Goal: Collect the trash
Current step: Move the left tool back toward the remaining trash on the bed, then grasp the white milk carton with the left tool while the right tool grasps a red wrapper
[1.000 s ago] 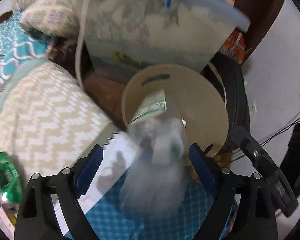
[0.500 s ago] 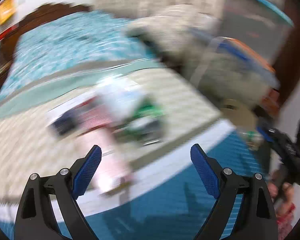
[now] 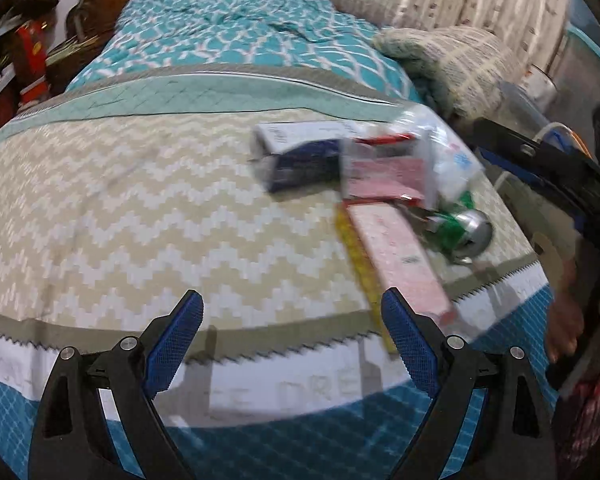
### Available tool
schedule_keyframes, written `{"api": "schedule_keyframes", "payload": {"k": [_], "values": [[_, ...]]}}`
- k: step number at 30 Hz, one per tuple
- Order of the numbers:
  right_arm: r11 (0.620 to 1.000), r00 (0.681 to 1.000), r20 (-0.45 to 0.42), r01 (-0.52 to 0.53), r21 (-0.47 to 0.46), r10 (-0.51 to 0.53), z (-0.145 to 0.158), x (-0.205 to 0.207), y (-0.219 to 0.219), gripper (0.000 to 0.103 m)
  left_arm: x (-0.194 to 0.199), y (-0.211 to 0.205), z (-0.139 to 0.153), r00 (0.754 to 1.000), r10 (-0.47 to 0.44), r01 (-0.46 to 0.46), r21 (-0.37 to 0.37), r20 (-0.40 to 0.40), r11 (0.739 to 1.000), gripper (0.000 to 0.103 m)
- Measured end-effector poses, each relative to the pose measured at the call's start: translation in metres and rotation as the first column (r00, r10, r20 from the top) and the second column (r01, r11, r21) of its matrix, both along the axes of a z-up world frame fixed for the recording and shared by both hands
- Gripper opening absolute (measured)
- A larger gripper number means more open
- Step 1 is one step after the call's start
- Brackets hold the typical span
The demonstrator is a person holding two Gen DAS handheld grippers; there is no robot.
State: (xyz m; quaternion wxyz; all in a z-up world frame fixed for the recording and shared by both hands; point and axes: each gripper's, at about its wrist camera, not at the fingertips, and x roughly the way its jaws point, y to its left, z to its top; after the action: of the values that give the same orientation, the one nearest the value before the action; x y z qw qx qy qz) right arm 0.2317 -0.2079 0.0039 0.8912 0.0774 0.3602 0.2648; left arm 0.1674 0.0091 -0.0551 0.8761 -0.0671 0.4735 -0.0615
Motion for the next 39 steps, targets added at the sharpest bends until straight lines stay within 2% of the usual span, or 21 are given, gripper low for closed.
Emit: {"api": "schedule_keyframes", "payload": {"k": [3, 5, 7, 8, 9, 11, 15, 18, 21, 23, 25, 26, 28, 30, 32, 35, 39], "values": [[0.998, 1.000, -0.007, -0.015, -0.058, 0.015, -0.008, 0.024, 0.022, 0.054, 0.012, 0.028, 0.014, 0.998, 0.058, -0.058, -0.006, 0.032, 0.998, 0.087], [0.995, 1.000, -0.013, -0.029, -0.099, 0.028, -0.014, 0.032, 0.032, 0.044, 0.025, 0.040, 0.023, 0.995, 0.068, -0.070, 0.021, 0.066, 0.997, 0.087], [0.989, 0.999, -0.025, -0.040, -0.140, 0.037, -0.022, 0.035, 0.038, 0.036, 0.045, 0.043, 0.028, 0.994, 0.049, -0.059, 0.101, 0.092, 0.993, 0.087], [0.988, 0.999, -0.033, -0.046, -0.150, 0.042, -0.026, 0.034, 0.038, 0.026, 0.056, 0.040, 0.030, 0.994, 0.024, -0.038, 0.140, 0.102, 0.989, 0.089], [0.987, 0.998, -0.040, -0.052, -0.150, 0.047, -0.030, 0.031, 0.037, 0.019, 0.066, 0.036, 0.030, 0.994, -0.008, -0.013, 0.186, 0.110, 0.982, 0.090], [0.992, 0.998, -0.028, -0.056, -0.117, 0.053, -0.029, 0.016, 0.032, 0.012, 0.083, 0.024, 0.029, 0.990, -0.081, 0.049, 0.255, 0.117, 0.966, 0.091], [0.997, 0.997, 0.066, -0.024, -0.075, 0.029, -0.010, -0.023, 0.016, 0.012, 0.106, -0.008, 0.021, 0.956, -0.274, 0.230, 0.304, 0.107, 0.925, 0.094], [1.000, 0.995, 0.101, 0.021, 0.016, -0.022, 0.002, -0.057, -0.011, 0.012, 0.120, -0.030, 0.008, 0.941, -0.326, 0.272, 0.374, 0.089, 0.886, 0.094], [0.988, 0.995, 0.059, 0.068, 0.136, -0.077, -0.003, -0.089, -0.046, 0.012, 0.135, -0.042, -0.006, 0.934, -0.354, 0.313, 0.365, 0.051, 0.877, 0.094], [0.978, 0.994, 0.019, 0.107, 0.179, -0.112, -0.012, -0.102, -0.063, 0.012, 0.142, -0.049, -0.015, 0.930, -0.367, 0.333, 0.370, 0.024, 0.867, 0.094], [0.961, 0.986, -0.036, 0.166, 0.221, -0.162, -0.026, -0.120, -0.083, 0.012, 0.146, -0.055, -0.025, 0.925, -0.381, 0.359, 0.365, -0.012, 0.859, 0.090], [0.956, 0.982, -0.051, 0.186, 0.228, -0.179, -0.030, -0.127, -0.089, 0.012, 0.147, -0.058, -0.029, 0.922, -0.385, 0.371, 0.361, -0.033, 0.856, 0.079], [0.942, 0.972, -0.088, 0.233, 0.241, -0.218, -0.039, -0.140, -0.102, 0.012, 0.143, -0.058, -0.030, 0.925, -0.378, 0.362, 0.365, -0.029, 0.858, 0.076], [0.923, 0.962, -0.138, 0.267, 0.277, -0.237, -0.047, -0.149, -0.115, 0.012, 0.136, -0.053, -0.026, 0.928, -0.372, 0.357, 0.344, -0.023, 0.869, 0.064], [0.904, 0.952, -0.177, 0.295, 0.310, -0.250, -0.054, -0.153, -0.125, 0.012, 0.125, -0.042, -0.019, 0.938, -0.345, 0.332, 0.329, -0.019, 0.884, 0.060], [0.874, 0.941, -0.225, 0.323, 0.362, -0.254, -0.064, -0.161, -0.138, 0.012, 0.097, -0.018, -0.007, 0.956, -0.292, 0.277, 0.320, 0.001, 0.906, 0.057], [0.842, 0.925, -0.299, 0.347, 0.414, -0.235, -0.081, -0.167, -0.145, 0.012, 0.035, 0.015, 0.006, 0.971, -0.238, 0.227, 0.264, 0.008, 0.937, 0.055]]}}
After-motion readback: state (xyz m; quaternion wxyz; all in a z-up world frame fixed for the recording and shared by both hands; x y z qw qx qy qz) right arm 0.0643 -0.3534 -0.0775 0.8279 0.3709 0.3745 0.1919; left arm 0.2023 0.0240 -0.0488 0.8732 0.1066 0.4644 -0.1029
